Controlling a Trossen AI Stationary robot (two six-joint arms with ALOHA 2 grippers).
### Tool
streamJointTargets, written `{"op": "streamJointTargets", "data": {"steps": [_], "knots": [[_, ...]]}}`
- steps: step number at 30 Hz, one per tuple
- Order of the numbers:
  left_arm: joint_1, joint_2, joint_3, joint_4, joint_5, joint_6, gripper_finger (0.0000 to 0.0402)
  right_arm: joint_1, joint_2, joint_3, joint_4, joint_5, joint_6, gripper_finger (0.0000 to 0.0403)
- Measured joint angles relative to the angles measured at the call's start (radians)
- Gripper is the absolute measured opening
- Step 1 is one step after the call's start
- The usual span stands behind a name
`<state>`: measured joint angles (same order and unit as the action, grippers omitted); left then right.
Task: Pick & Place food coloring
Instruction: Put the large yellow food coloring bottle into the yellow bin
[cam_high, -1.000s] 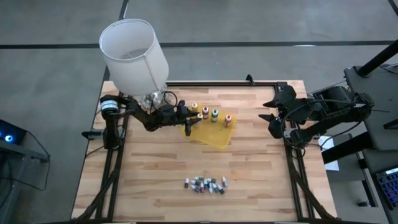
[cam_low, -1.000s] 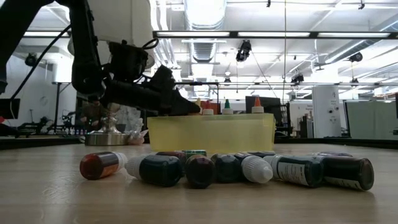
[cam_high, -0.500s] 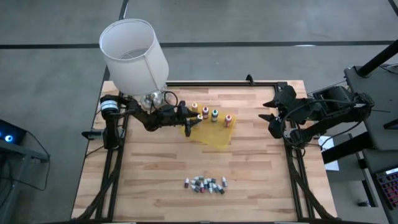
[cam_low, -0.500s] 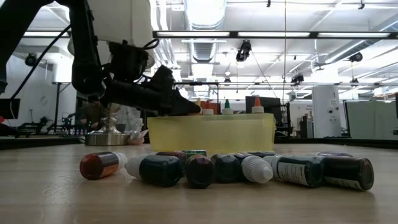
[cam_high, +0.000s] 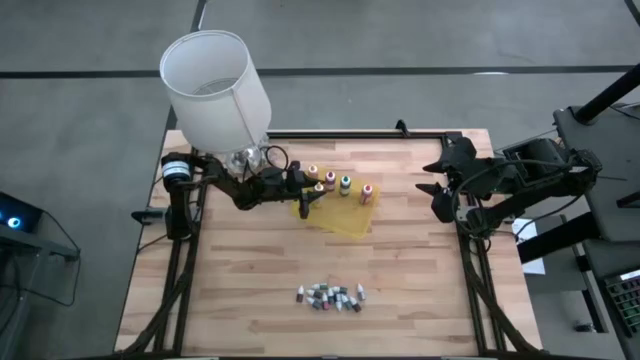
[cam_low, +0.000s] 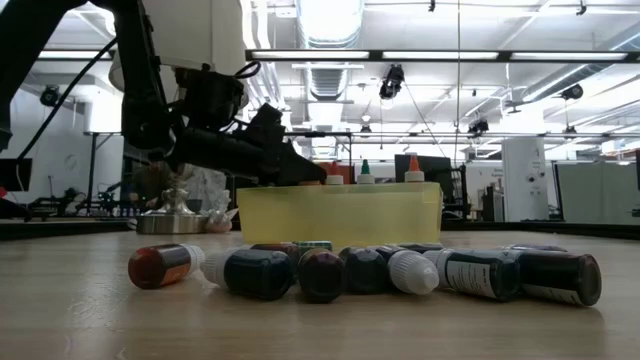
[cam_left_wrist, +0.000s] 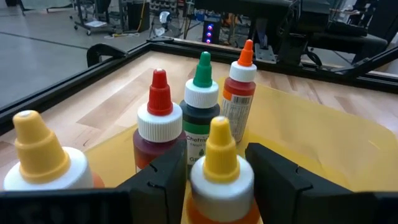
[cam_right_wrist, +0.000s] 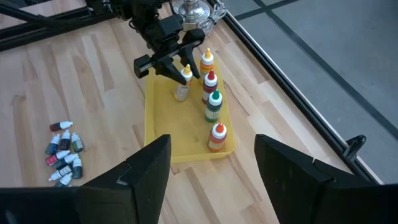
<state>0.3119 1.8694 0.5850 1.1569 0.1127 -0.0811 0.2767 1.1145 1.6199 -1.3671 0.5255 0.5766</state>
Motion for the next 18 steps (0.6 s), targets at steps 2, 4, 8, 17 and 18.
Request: {"op": "streamJointTargets", "data": {"steps": [2,4,8,17,18], "knots": [[-0.001,0.0,0.0,-0.006,0.0,-0.001,0.0135,0.0,0.0,0.0,0.002,0.0,0.0,0.0224],[-0.002,0.0,0.0,-0.015,0.0,-0.001,0.0136,0.0,0.0,0.0,0.004,0.0,0.0,0.0224],[-0.003,0.0,0.0,-0.029,0.0,0.0,0.0136,0.0,0.0,0.0,0.009,0.0,0.0,0.0224],[-0.005,0.0,0.003,-0.031,0.001,0.004,0.0136,0.0,0.0,0.0,0.012,-0.001,0.0,0.0224],[-0.005,0.0,0.003,-0.031,0.001,0.005,0.0136,0.0,0.0,0.0,0.012,-0.001,0.0,0.0224]]}}
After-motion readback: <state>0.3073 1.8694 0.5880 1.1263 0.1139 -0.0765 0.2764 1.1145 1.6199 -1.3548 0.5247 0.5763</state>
